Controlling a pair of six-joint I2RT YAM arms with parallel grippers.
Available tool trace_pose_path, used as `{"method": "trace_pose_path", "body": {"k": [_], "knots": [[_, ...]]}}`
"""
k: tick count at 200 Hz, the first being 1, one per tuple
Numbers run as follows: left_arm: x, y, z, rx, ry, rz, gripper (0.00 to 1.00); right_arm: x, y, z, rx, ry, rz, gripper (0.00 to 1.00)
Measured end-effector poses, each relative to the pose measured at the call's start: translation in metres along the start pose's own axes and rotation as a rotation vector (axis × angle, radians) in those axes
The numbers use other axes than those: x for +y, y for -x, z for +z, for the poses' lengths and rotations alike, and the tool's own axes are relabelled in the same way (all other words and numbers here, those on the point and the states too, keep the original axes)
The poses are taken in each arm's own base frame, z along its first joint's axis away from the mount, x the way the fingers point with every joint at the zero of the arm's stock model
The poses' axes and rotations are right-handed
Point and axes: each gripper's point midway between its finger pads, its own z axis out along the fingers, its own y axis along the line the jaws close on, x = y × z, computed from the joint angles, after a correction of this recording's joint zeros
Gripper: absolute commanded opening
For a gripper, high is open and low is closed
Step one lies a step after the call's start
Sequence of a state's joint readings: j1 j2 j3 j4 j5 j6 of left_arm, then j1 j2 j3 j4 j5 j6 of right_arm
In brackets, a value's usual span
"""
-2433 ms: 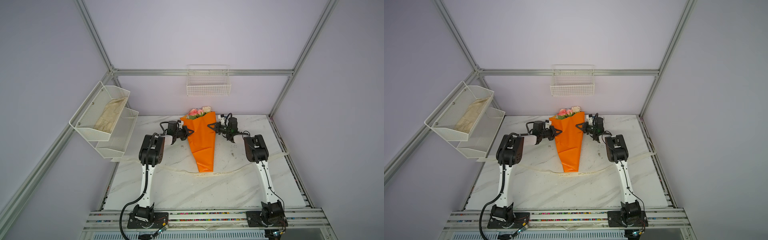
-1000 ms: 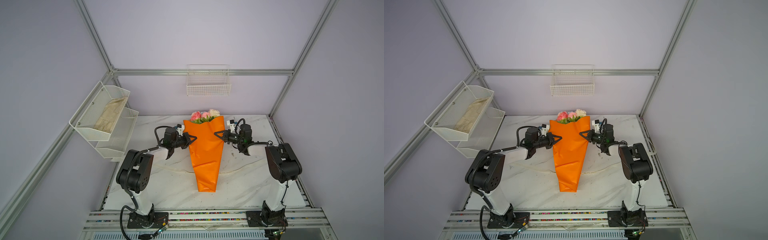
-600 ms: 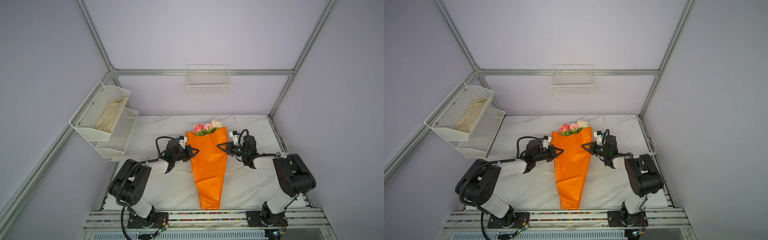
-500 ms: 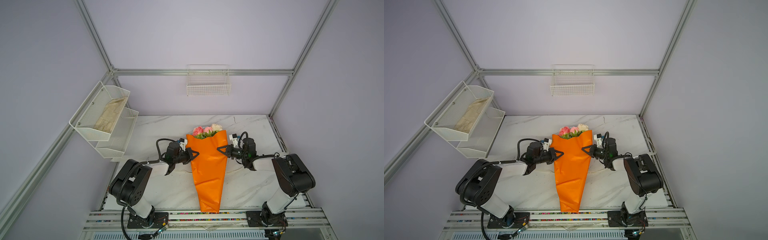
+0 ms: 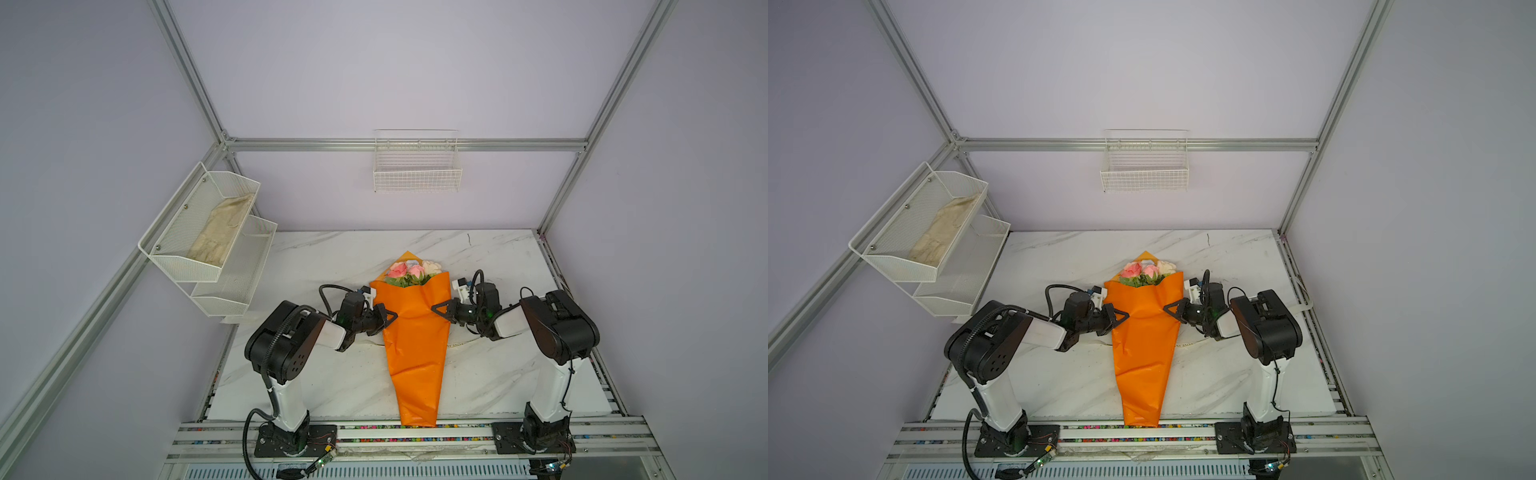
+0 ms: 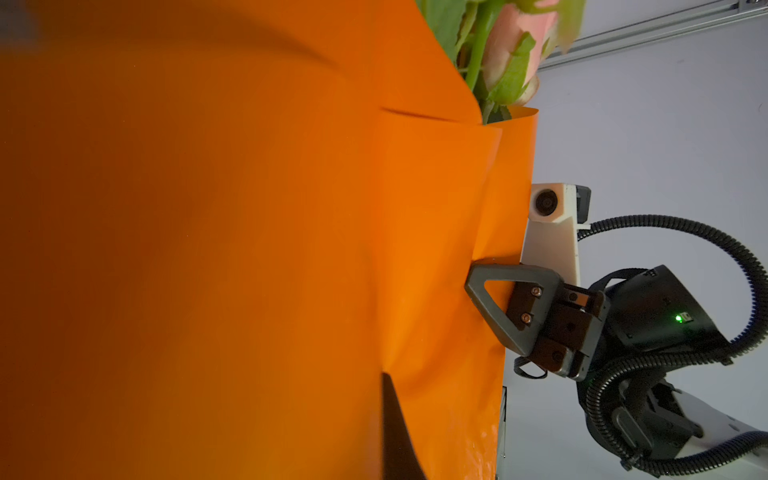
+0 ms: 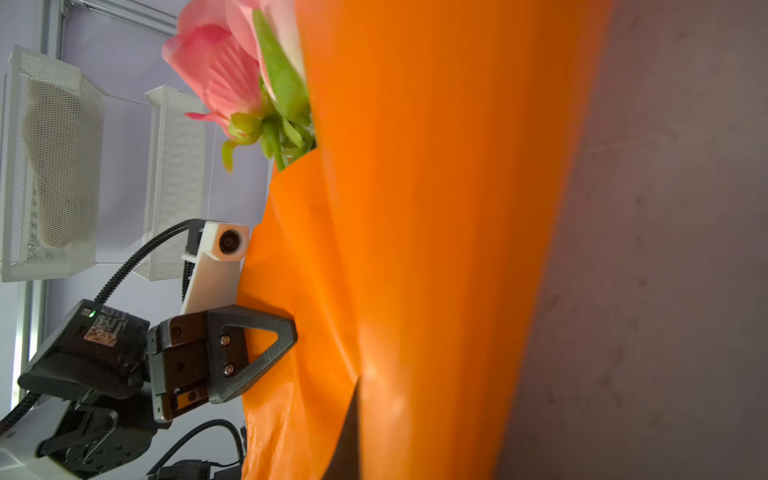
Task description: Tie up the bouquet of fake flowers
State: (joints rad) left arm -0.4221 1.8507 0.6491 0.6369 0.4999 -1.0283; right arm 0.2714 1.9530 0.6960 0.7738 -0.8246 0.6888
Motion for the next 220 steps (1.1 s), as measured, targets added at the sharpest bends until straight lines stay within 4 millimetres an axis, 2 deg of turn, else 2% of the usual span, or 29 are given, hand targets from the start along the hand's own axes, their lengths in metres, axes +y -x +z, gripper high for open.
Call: {"method": "trace_pose_path", "body": {"k": [35, 92, 153, 198, 220], "knots": [[0.008, 0.008, 0.012, -0.013, 0.023, 0.029, 0.0, -0.006, 0.018, 0.008, -0.015, 0.003, -0.025, 0.0], [-0.002, 0.052, 0.042, -0.041, -0.002, 0.078, 0.0, -0.016, 0.067, 0.014, -0.082, 0.014, -0.042, 0.0], [-0.003, 0.082, 0.058, -0.048, 0.005, 0.1, 0.0, -0.017, 0.099, 0.027, -0.103, 0.031, -0.061, 0.0], [-0.004, 0.085, 0.057, -0.031, 0.009, 0.096, 0.0, -0.015, 0.101, 0.029, -0.088, 0.031, -0.052, 0.0], [-0.017, 0.085, 0.048, -0.02, -0.003, 0.098, 0.0, -0.009, 0.094, 0.02, -0.086, 0.03, -0.048, 0.0]]}}
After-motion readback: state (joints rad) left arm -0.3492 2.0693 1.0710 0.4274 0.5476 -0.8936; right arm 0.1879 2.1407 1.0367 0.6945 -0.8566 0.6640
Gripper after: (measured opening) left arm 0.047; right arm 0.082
